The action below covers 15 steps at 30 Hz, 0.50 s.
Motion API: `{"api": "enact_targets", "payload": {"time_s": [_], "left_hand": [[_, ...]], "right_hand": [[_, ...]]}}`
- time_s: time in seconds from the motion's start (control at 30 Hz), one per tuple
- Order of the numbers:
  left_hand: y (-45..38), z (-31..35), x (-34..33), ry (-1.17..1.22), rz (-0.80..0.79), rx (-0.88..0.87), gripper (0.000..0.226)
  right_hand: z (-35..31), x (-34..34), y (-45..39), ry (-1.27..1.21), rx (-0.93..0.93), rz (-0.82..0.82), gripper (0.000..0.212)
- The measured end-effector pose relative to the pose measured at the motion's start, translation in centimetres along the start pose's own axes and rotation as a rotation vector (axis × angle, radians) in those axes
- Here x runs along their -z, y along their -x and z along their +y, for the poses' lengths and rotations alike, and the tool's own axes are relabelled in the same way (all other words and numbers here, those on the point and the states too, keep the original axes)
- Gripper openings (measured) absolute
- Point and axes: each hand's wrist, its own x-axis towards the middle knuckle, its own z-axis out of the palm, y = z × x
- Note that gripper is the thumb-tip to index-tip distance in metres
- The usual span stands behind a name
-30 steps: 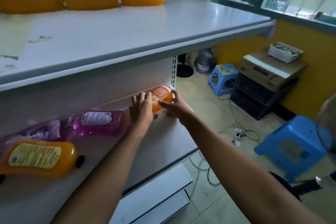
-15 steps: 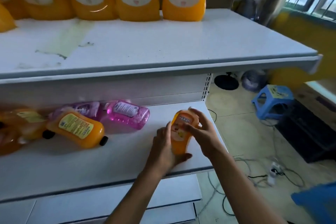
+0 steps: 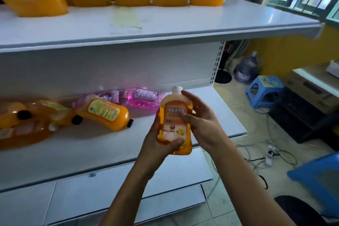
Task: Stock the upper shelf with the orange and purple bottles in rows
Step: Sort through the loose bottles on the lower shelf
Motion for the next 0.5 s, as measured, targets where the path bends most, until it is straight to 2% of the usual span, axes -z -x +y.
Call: {"api": "enact_targets", "payload": {"time_s": [0.13, 0.3, 0.4, 0.5], "left_hand": [[3.7, 1.5, 5.1, 0.1, 0.043, 0.002, 0.061], [8.6, 2.9, 11.7, 0.191, 0.162, -0.059, 0.068], [11.5, 4.1, 15.8, 0.155, 0.261, -0.12, 0.072], [14.6, 5.7, 20.1, 0.062, 0.339, -0.222, 0.088]], "right_hand": [[0.3, -6.0, 1.6, 0.095, -0.013, -0.019, 0.042], [0.1, -13.7, 3.4, 0.328, 0.032, -0.228, 0.055], [-1.1, -18.0, 4.1, 0.571, 0.155, -0.382, 0.065], [-2.8, -23.1, 5.1, 0.798, 0.33, -0.549, 0.078]]}}
